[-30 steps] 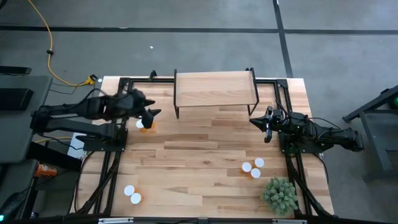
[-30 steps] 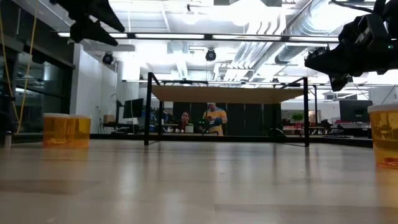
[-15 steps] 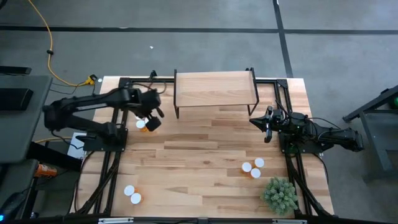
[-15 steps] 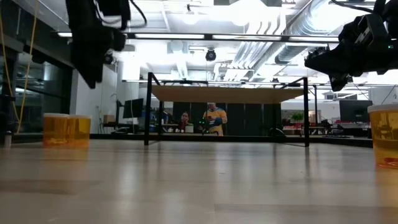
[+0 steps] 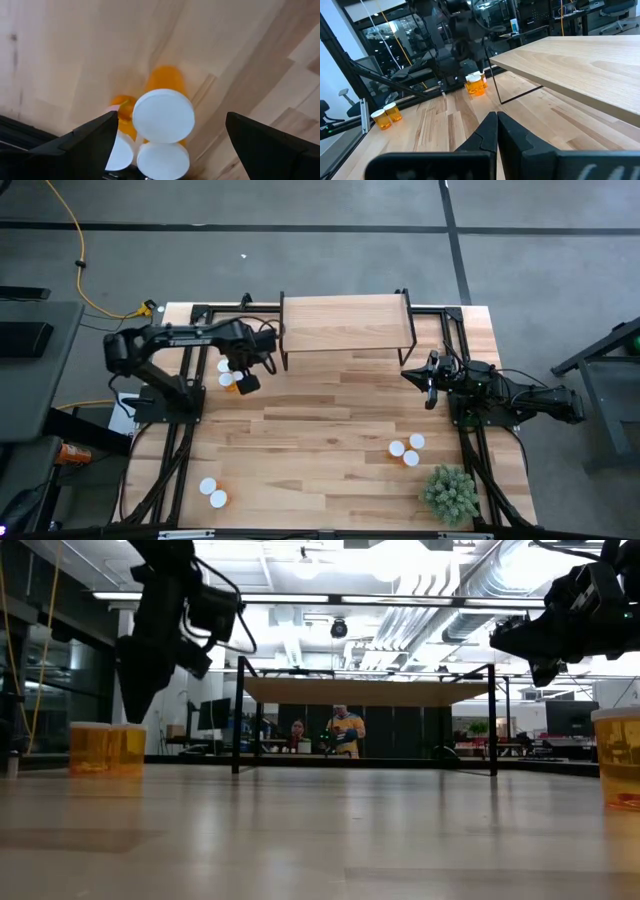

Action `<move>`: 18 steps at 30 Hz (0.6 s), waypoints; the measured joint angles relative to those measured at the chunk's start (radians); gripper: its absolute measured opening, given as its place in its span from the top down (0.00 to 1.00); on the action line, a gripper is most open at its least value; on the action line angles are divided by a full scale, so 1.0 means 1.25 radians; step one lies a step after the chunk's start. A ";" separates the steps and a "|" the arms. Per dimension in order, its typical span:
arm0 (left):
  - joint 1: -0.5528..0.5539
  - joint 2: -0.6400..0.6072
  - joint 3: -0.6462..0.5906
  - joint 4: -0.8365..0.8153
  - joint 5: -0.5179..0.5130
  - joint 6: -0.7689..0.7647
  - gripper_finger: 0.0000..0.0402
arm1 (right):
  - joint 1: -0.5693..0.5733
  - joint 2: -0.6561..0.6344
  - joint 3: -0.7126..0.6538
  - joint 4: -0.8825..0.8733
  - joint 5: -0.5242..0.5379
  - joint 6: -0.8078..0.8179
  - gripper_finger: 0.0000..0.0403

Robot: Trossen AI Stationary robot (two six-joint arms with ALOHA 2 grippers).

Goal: Pick and place medicine bottles onto shelf by color
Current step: Put the orange pill bottle on the shelf

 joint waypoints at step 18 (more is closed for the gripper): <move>0.000 0.092 0.000 0.002 -0.048 -0.013 0.24 | 0.000 0.000 0.000 0.000 0.000 0.000 1.00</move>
